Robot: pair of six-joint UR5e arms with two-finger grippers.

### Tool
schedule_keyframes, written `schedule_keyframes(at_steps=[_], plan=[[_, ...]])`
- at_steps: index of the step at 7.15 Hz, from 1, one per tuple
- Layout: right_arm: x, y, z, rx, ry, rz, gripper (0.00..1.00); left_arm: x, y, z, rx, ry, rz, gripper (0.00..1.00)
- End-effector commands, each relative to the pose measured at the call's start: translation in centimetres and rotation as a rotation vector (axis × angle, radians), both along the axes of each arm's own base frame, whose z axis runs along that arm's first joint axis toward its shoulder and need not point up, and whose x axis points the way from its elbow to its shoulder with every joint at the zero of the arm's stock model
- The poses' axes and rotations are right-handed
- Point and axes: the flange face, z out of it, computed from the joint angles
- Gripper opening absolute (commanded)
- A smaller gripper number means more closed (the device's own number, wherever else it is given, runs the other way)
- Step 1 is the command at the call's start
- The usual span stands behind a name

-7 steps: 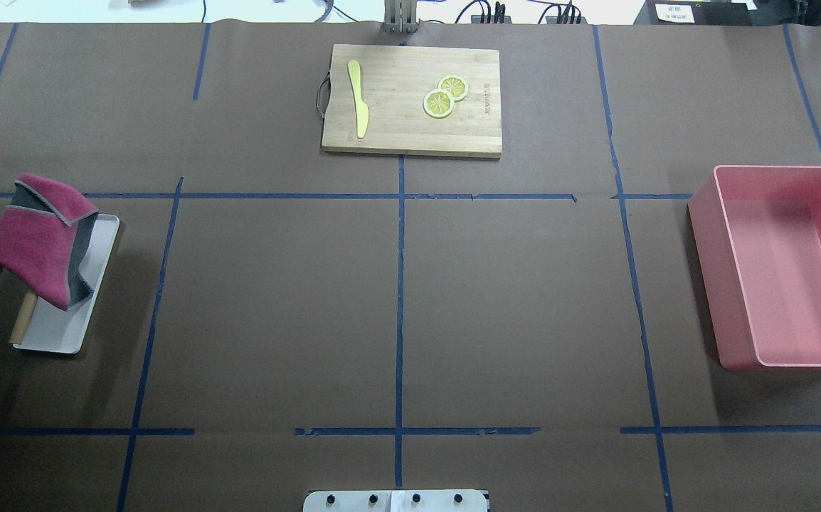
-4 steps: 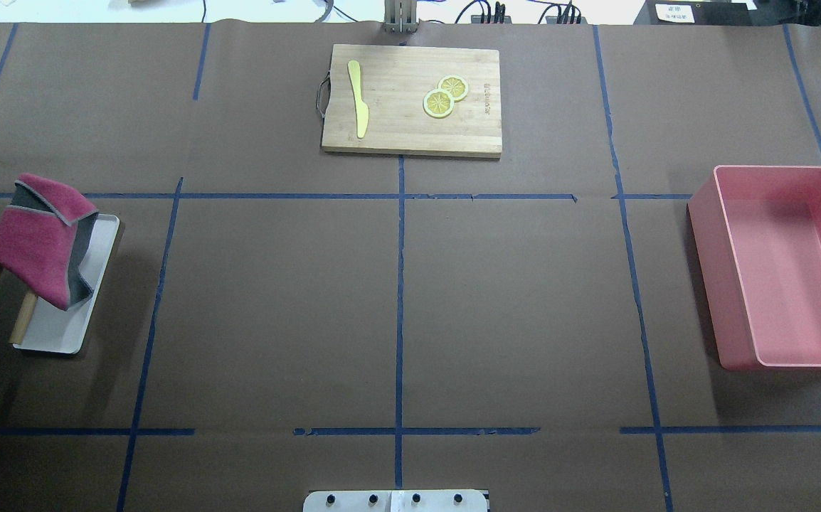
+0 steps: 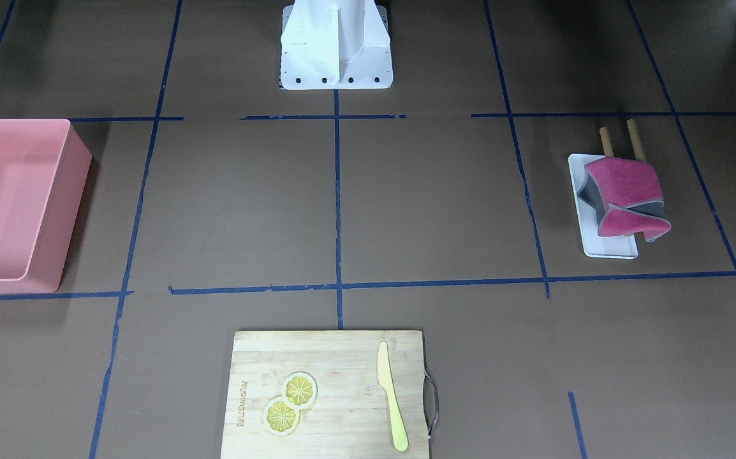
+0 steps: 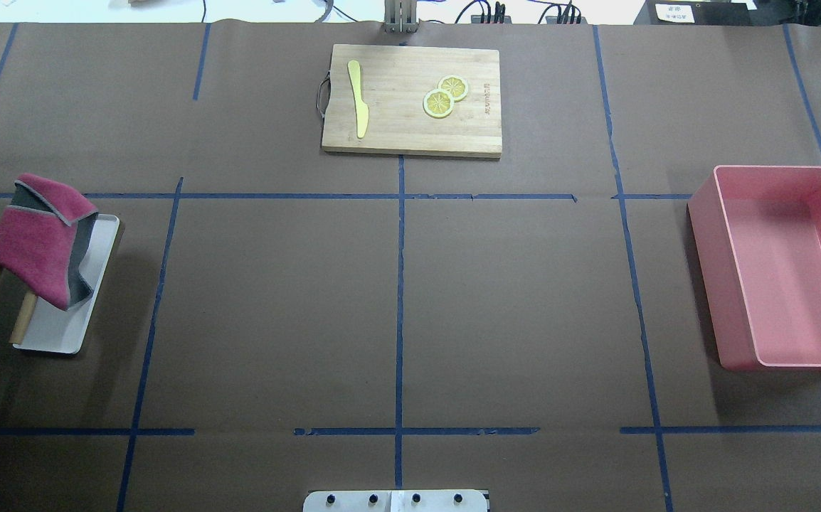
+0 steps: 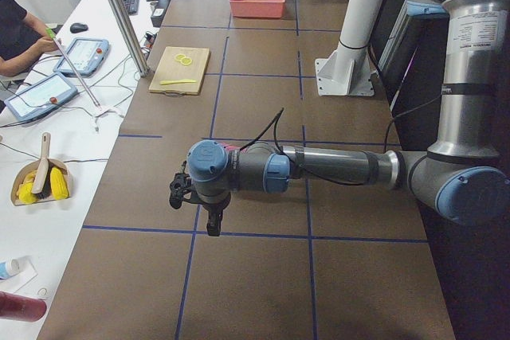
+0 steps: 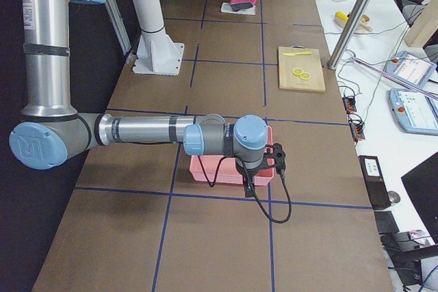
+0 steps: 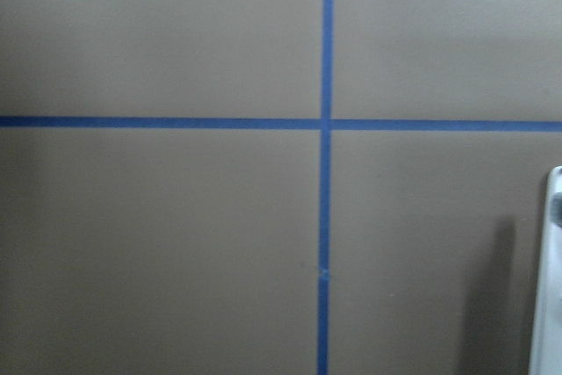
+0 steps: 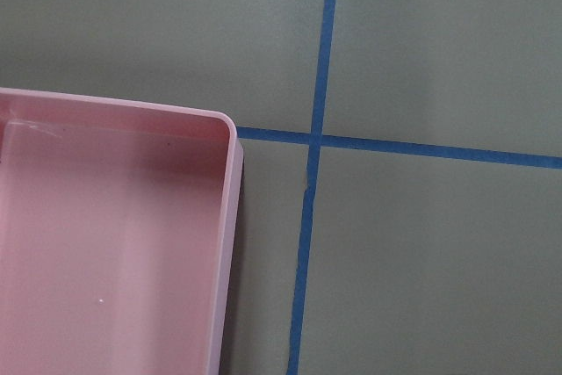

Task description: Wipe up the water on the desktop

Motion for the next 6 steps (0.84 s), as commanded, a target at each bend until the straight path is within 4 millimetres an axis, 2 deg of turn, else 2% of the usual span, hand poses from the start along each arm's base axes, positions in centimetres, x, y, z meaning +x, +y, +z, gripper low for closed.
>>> schedule_keyframes(at_steps=[1, 2, 3, 4, 6], plan=[[0.0, -0.4, -2.4, 0.048, -0.006, -0.002, 1.0, 0.2, -1.3, -2.9, 0.108, 0.036, -0.003, 1.0], [-0.1, 0.0, -2.3, 0.045, -0.007, -0.001, 1.0, 0.5, -1.8, -4.7, 0.086, 0.084, -0.039, 1.0], [0.0, 0.1, -1.3, 0.023, -0.006, 0.002, 1.0, 0.6, -1.8, -6.9, 0.086, 0.094, -0.067, 1.0], [-0.1, 0.1, -1.2, 0.021, -0.01, 0.0, 1.0, 1.7, -2.8, -8.3, 0.084, 0.102, -0.07, 1.0], [-0.1, 0.1, -1.9, 0.035, -0.01, 0.001, 1.0, 5.6, -3.2, -8.9, 0.097, 0.135, -0.079, 1.0]])
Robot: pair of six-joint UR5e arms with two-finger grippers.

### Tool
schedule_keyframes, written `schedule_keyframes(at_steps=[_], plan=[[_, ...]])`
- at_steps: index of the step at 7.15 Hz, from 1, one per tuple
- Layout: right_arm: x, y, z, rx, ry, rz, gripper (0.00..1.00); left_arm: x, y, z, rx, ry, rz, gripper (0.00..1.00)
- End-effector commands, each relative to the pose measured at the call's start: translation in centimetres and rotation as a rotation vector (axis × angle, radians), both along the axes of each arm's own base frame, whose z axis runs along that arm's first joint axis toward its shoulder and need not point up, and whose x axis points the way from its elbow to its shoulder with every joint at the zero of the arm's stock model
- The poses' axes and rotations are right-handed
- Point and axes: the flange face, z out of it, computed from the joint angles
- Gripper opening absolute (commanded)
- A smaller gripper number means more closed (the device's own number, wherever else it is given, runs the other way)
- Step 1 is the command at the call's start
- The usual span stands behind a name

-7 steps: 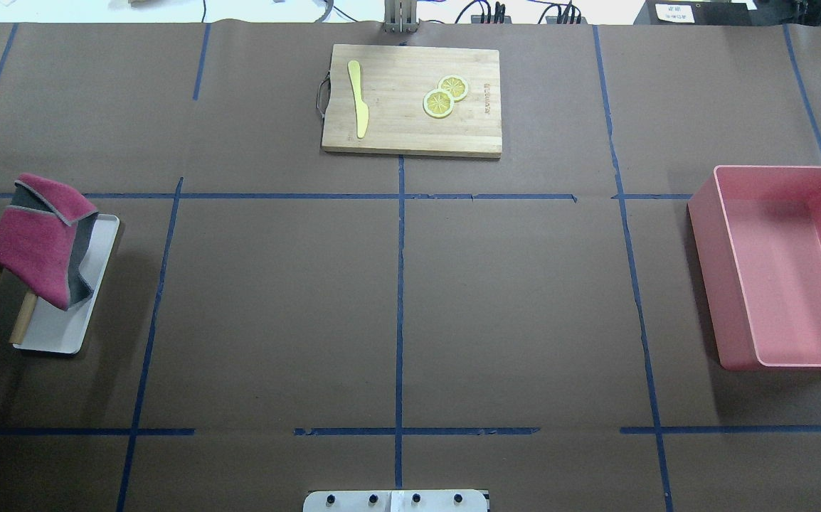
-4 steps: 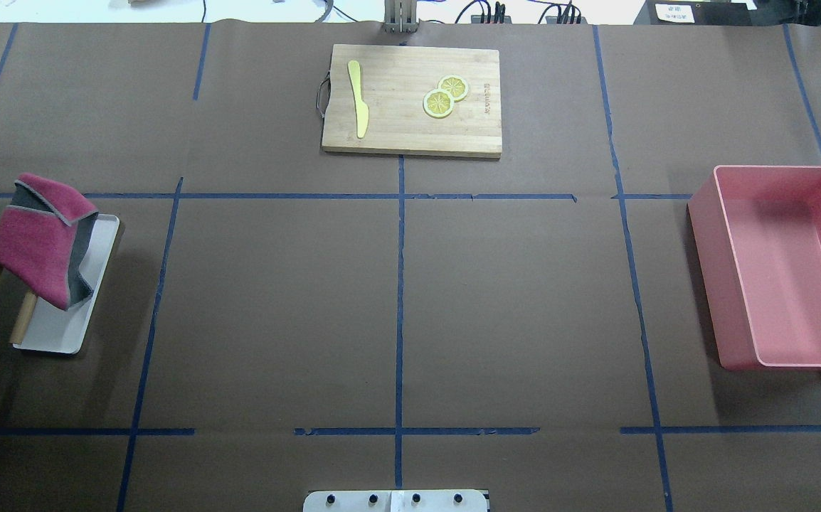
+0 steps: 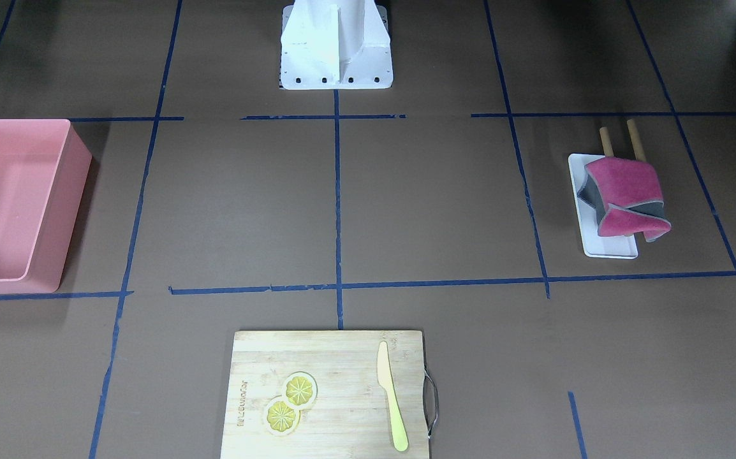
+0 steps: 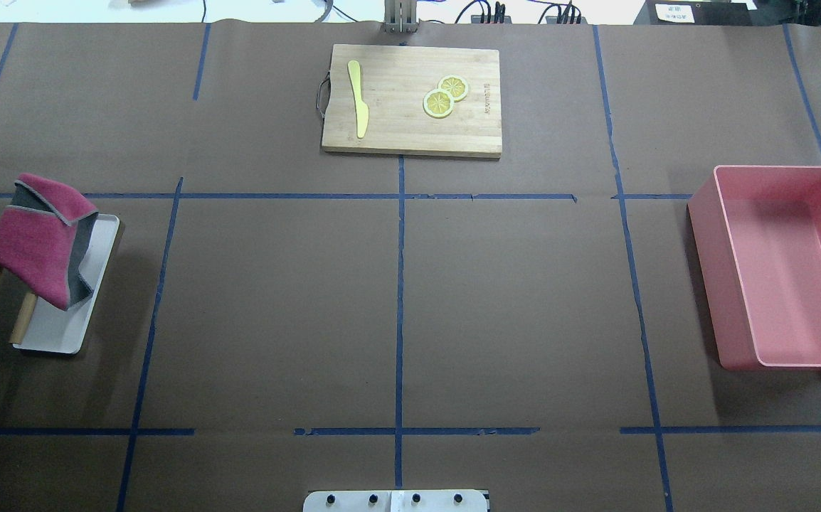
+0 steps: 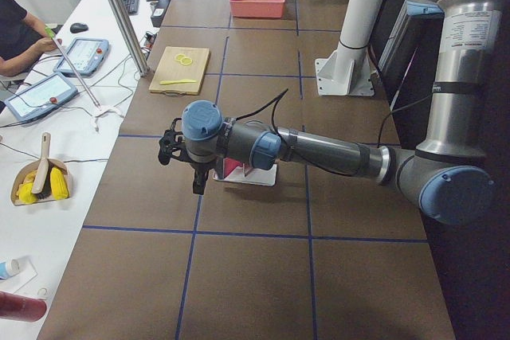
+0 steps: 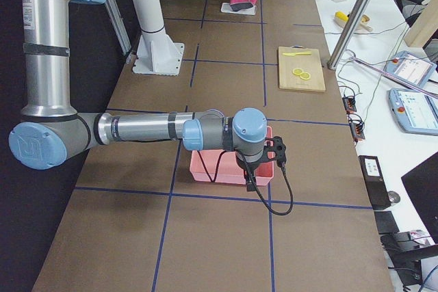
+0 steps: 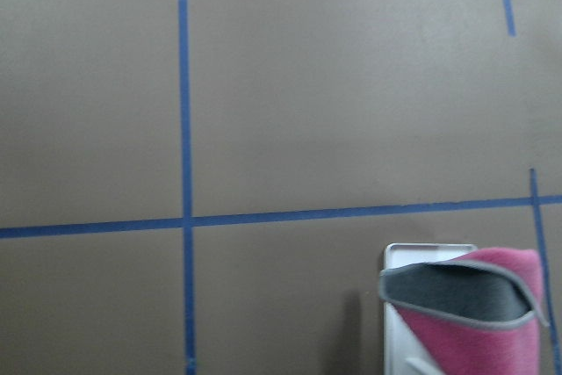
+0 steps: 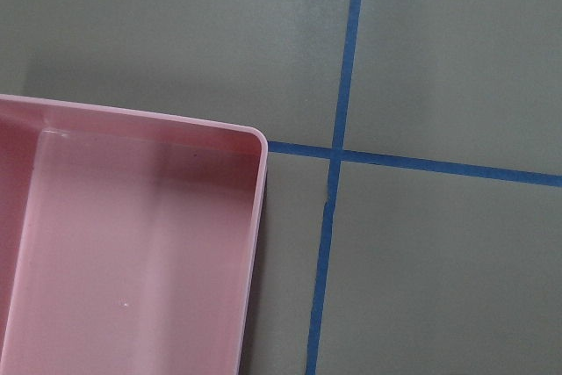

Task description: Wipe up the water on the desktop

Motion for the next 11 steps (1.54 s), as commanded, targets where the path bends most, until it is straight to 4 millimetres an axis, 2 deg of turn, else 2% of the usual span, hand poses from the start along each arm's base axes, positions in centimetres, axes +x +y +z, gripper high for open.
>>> schedule_keyframes(at_steps=[1, 2, 3, 4, 5, 6, 7, 8, 10, 11], plan=[[0.0, 0.0, -0.5, 0.009, -0.002, 0.0, 1.0, 3.8, -0.1, -1.0, -0.019, 0.05, -0.036, 1.0], [-0.1, -0.1, -0.7, 0.013, -0.002, -0.001, 1.0, 6.6, 0.4, -0.7, -0.049, 0.068, -0.02, 1.0], [-0.1, -0.2, -1.2, 0.024, -0.002, -0.001, 1.0, 8.4, 0.5, -0.7, -0.086, 0.085, -0.022, 1.0], [-0.2, 0.0, -1.3, 0.024, -0.021, -0.003, 1.0, 10.6, 2.2, 0.5, -0.114, 0.097, -0.015, 1.0], [-0.5, 0.5, -1.0, 0.011, -0.061, -0.007, 1.0, 11.0, 2.6, 0.9, -0.125, 0.115, -0.024, 1.0], [-0.4, 0.7, -0.8, 0.008, -0.063, -0.006, 1.0, 12.9, 2.9, 0.5, -0.138, 0.127, -0.008, 1.0], [-0.5, 0.7, -0.8, 0.006, -0.063, -0.007, 1.0, 15.9, 2.7, 0.8, -0.145, 0.119, 0.039, 1.0], [-0.4, 0.6, -1.2, 0.014, -0.066, -0.005, 1.0, 17.2, 0.8, 0.2, -0.137, 0.123, 0.05, 1.0], [-0.5, 0.6, -1.3, 0.005, -0.075, 0.002, 1.0, 17.5, 0.6, 0.9, -0.152, 0.124, 0.057, 0.97], [-0.5, 0.6, -1.1, 0.0, -0.075, 0.004, 1.0, 17.5, 0.7, 0.9, -0.156, 0.126, 0.058, 0.91]])
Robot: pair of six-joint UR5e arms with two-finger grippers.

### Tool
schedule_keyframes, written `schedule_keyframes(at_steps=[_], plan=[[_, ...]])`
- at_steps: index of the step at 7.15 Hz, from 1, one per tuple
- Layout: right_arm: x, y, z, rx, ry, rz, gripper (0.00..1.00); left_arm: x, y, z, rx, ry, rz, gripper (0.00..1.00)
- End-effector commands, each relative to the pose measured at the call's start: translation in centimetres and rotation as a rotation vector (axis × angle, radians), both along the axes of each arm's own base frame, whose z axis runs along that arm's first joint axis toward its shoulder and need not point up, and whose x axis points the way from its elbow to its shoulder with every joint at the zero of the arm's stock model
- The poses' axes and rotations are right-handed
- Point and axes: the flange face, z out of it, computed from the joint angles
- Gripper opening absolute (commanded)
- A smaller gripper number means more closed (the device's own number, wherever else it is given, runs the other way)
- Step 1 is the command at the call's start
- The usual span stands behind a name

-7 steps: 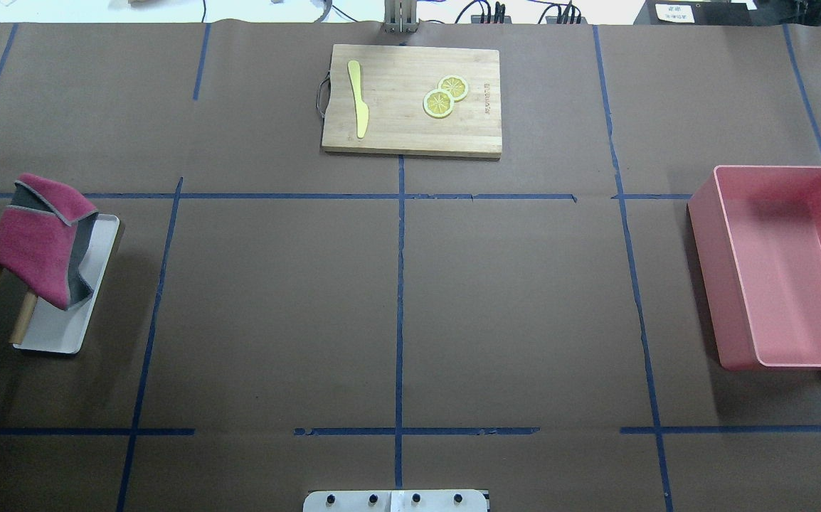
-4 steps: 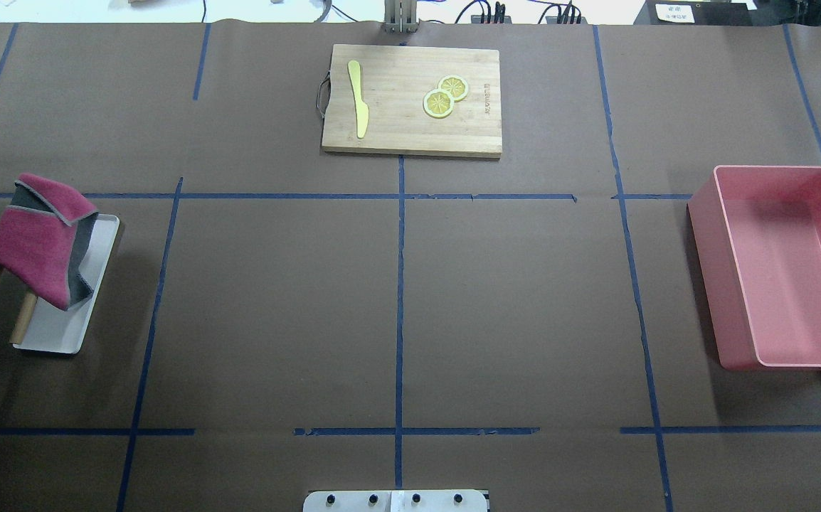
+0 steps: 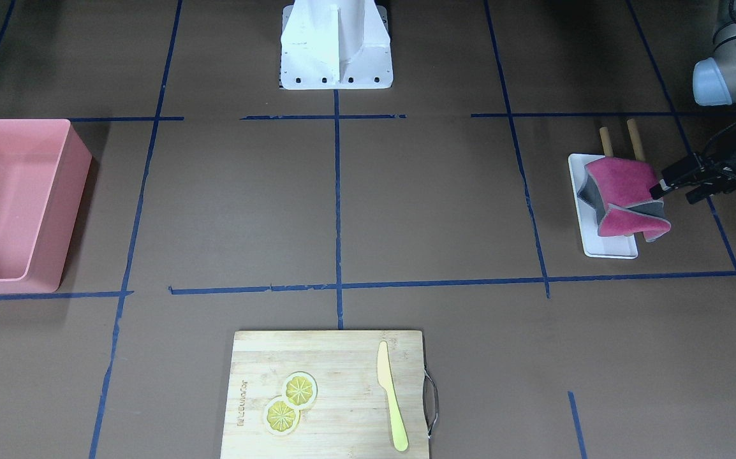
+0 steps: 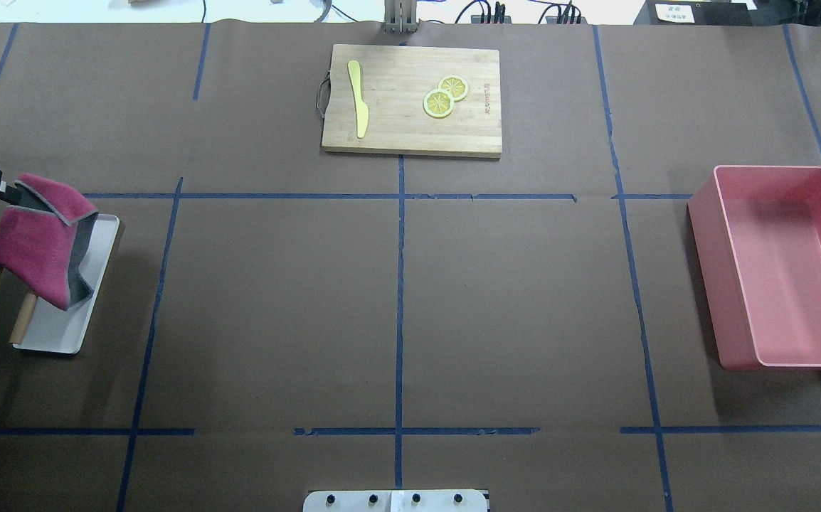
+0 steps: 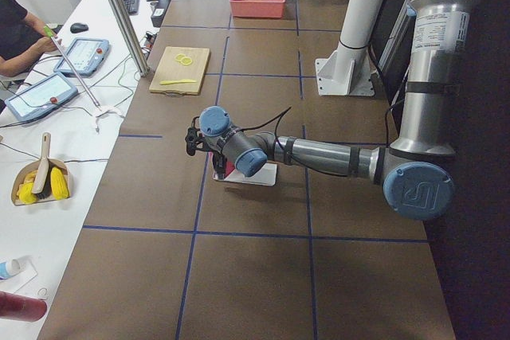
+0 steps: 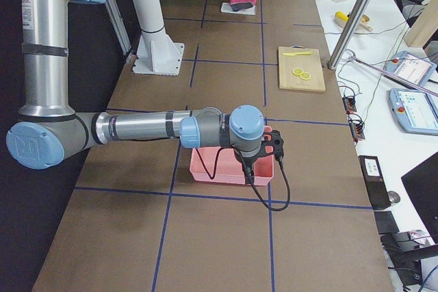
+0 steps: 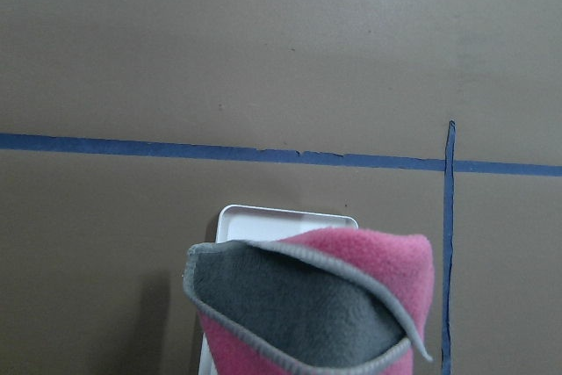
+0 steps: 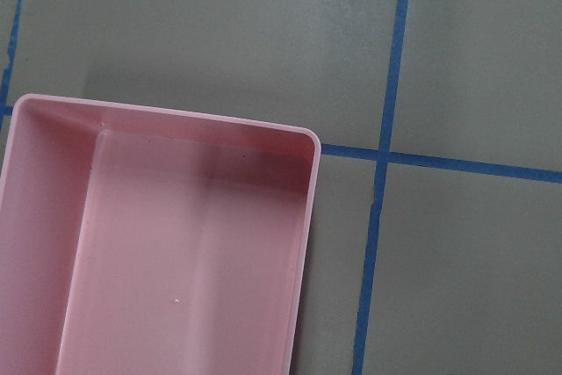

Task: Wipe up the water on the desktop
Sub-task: 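Lower the left gripper onto the pink-and-grey cloth on the white tray and grasp it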

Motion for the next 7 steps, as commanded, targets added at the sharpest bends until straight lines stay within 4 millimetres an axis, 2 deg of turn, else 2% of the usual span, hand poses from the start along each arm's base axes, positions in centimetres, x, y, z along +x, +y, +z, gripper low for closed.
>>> schedule_keyframes(at_steps=[1, 4, 7], plan=[[-0.07, -0.01, 0.09, -0.007, -0.002, 0.002, 1.0, 0.12, -0.04, 0.24, -0.008, 0.002, 0.003, 0.88], [-0.01, 0.0, 0.23, -0.01, -0.003, 0.004, 1.0, 0.13, -0.05, 0.47, -0.013, 0.0, 0.003, 0.77], [0.0, -0.32, 0.26, -0.01, -0.002, 0.004, 1.0, 0.23, -0.08, 0.32, -0.01, 0.001, 0.005, 0.72]])
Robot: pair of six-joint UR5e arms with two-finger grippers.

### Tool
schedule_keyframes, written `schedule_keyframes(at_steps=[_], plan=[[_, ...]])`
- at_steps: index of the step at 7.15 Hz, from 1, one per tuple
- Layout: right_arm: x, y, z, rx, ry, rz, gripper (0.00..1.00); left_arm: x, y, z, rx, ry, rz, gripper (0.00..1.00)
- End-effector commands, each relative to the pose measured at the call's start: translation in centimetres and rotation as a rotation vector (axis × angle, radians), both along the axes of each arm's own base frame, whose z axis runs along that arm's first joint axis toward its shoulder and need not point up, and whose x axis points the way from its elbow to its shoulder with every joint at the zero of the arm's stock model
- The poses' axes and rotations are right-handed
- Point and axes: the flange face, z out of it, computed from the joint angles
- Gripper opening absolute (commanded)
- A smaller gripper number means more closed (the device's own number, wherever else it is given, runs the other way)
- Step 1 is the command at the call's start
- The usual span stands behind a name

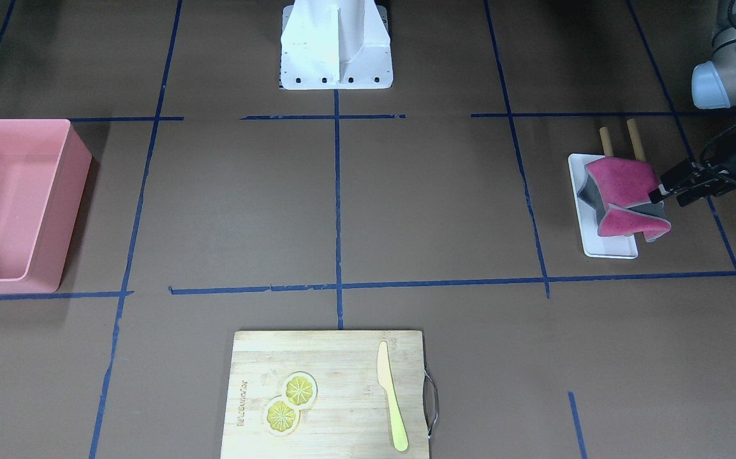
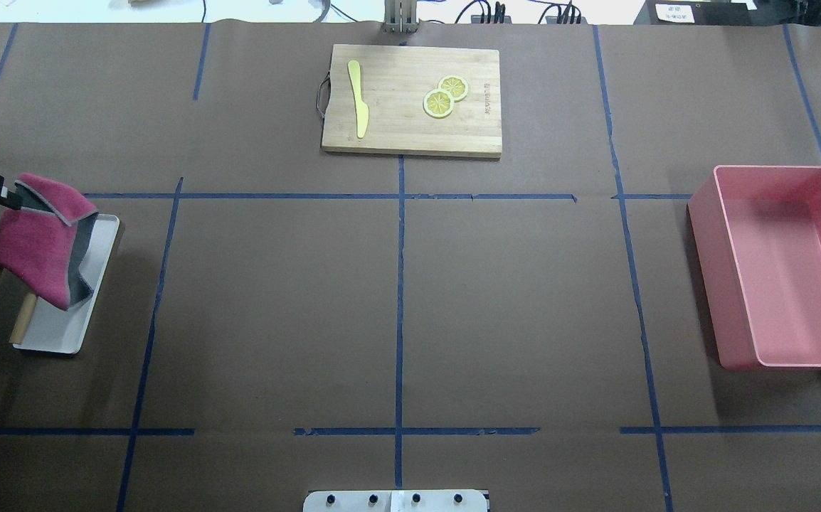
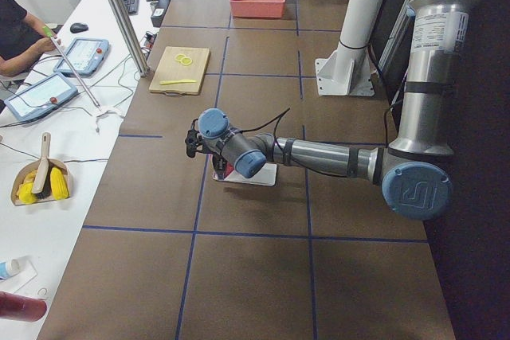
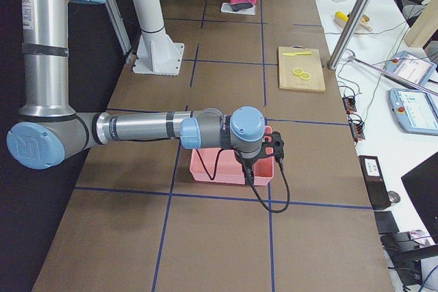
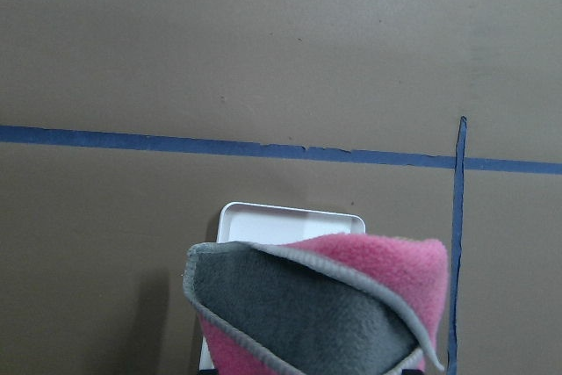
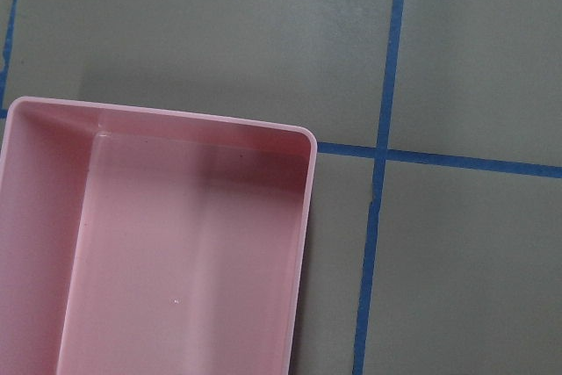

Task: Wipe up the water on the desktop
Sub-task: 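Lower the left gripper onto the pink-and-grey cloth on the white tray and grasp it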

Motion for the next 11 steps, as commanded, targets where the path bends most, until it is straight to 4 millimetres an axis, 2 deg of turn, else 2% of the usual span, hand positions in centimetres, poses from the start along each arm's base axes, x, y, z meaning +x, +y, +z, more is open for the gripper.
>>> schedule_keyframes(at_steps=[1, 6, 8, 11], plan=[[0.01, -0.21, 0.12, -0.002, 0.0, 0.0, 1.0, 0.02, -0.01, -0.11, 0.003, 0.001, 0.0, 0.71], [0.02, -0.28, 0.14, -0.002, 0.002, 0.0, 1.0, 0.35, 0.04, -0.36, 0.008, 0.003, 0.006, 0.62], [-0.05, -0.28, 0.29, -0.005, 0.002, -0.001, 1.0, 0.35, 0.04, -0.44, 0.01, 0.004, 0.006, 0.56], [0.02, -0.34, 0.22, -0.004, 0.002, 0.0, 1.0, 0.34, 0.07, -0.66, 0.018, 0.007, 0.008, 0.3]])
